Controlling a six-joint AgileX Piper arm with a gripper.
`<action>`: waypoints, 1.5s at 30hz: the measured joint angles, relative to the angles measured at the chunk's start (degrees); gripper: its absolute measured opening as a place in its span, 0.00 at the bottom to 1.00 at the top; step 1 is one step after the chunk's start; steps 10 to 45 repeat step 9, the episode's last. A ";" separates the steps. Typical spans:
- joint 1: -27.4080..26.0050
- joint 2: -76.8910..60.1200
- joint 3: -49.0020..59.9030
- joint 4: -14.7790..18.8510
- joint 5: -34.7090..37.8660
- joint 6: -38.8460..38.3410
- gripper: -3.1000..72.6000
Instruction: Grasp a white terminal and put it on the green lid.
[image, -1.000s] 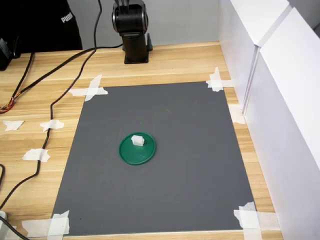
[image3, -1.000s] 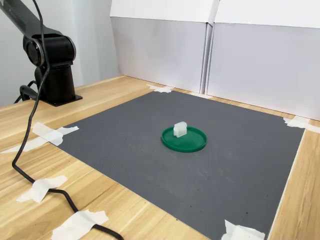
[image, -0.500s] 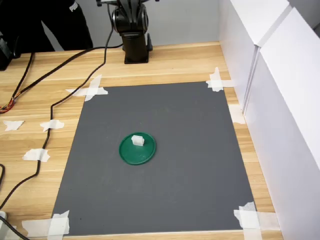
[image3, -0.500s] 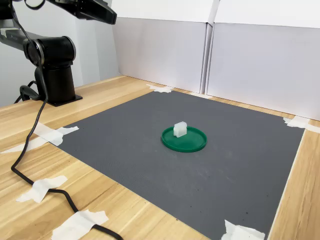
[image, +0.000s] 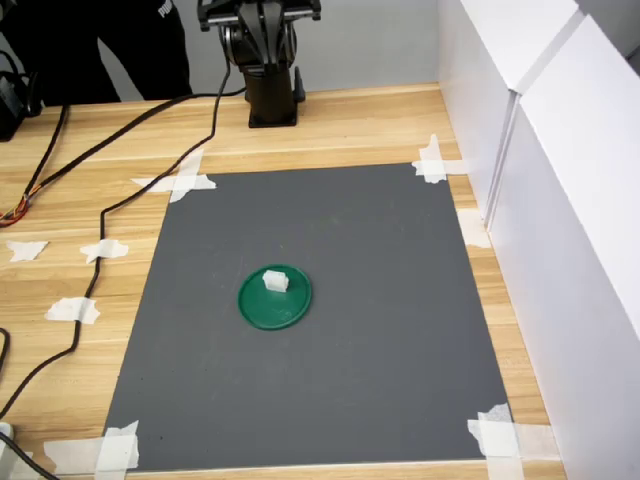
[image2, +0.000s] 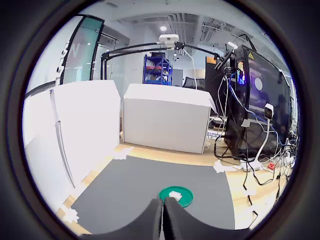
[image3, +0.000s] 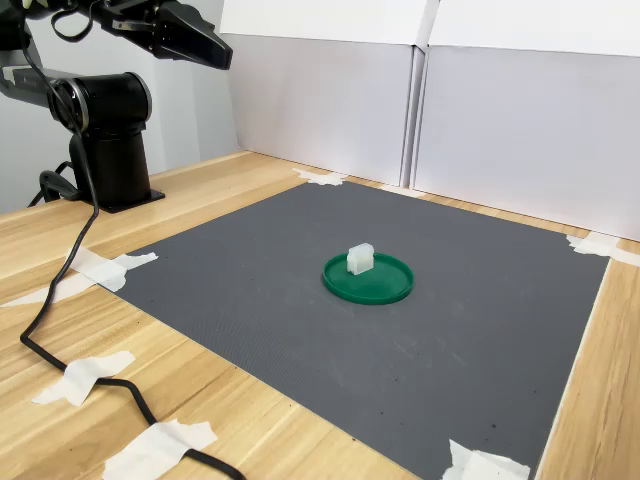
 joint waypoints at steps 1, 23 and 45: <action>0.00 -0.02 0.00 0.00 0.00 0.00 0.02; 0.00 -0.04 0.00 0.00 0.32 0.00 0.02; 0.00 -0.04 0.00 0.00 0.32 0.00 0.02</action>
